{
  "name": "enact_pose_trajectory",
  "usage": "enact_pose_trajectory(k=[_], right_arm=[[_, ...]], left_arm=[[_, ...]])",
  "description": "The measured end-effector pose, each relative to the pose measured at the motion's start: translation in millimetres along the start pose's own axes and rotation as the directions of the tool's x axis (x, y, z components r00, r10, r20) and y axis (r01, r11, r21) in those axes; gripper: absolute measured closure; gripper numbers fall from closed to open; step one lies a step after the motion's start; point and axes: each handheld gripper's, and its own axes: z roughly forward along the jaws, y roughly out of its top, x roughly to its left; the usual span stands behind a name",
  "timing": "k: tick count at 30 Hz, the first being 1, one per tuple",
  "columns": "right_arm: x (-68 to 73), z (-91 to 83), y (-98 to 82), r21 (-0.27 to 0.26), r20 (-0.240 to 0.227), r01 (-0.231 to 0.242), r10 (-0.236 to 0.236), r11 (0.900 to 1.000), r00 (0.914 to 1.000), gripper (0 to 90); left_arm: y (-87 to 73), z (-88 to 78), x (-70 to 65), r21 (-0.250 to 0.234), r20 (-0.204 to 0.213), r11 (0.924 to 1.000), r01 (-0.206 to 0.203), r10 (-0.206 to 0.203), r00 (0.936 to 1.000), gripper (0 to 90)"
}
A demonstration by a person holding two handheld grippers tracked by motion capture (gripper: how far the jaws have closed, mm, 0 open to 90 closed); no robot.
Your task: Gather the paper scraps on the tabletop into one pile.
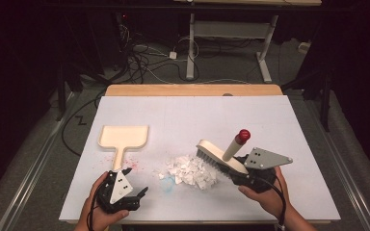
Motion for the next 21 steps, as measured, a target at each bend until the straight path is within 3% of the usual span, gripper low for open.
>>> enact_pose_trajectory(k=[3,6,8,10,11,14,15,16,18,21], right_arm=[[-0.2,-10.5,-13.7,0.076,-0.020,0.063,-0.061,0.995,0.9979,68.5],[-6.5,-15.7,-26.7,0.121,-0.044,0.066,-0.061,0.990,0.9972,68.5],[-10.3,-18.3,-32.6,0.154,-0.086,0.083,-0.070,0.985,0.9938,68.5],[-10.7,-20.3,-35.5,0.171,-0.087,0.096,-0.082,0.981,0.9928,68.5],[-10.2,-24.4,-41.8,0.206,-0.085,0.129,-0.113,0.970,0.9899,68.5],[-11.3,-27.0,-48.0,0.228,-0.087,0.131,-0.114,0.965,0.9896,68.5],[-13.8,-24.8,-54.4,0.256,-0.094,0.132,-0.111,0.958,0.9894,68.5],[-13.9,-22.7,-56.5,0.264,-0.081,0.125,-0.107,0.956,0.9910,68.6],[-14.9,-17.3,-58.9,0.263,-0.071,0.113,-0.098,0.958,0.9926,68.6],[-9.5,2.5,-55.4,0.243,-0.098,0.121,-0.100,0.962,0.9901,68.6]], left_arm=[[0.2,2.5,-1.0,0.009,0.006,0.9999,-0.005,0.005,1.0000,20.1],[0.8,3.1,-1.8,0.014,0.008,0.9999,-0.009,0.009,0.9999,20.1],[1.2,2.9,-2.3,0.014,0.006,0.9998,-0.011,0.011,0.9999,20.1],[1.3,3.0,-2.4,0.013,0.007,0.9999,-0.010,0.010,0.9999,20.1],[1.4,3.5,-2.4,0.017,0.006,0.9998,-0.012,0.012,0.9999,20.1],[1.3,4.3,-2.4,0.021,0.011,0.9997,-0.013,0.013,0.9999,20.1],[1.4,5.2,-2.9,0.024,0.013,0.9996,-0.015,0.015,0.9998,20.1],[1.7,5.7,-3.4,0.026,0.014,0.9994,-0.020,0.020,0.9997,20.1],[2.1,5.7,-3.7,0.027,0.015,0.9994,-0.023,0.022,0.9996,20.1],[2.6,5.6,-3.5,0.019,0.015,0.9996,-0.020,0.020,0.9997,20.1]])
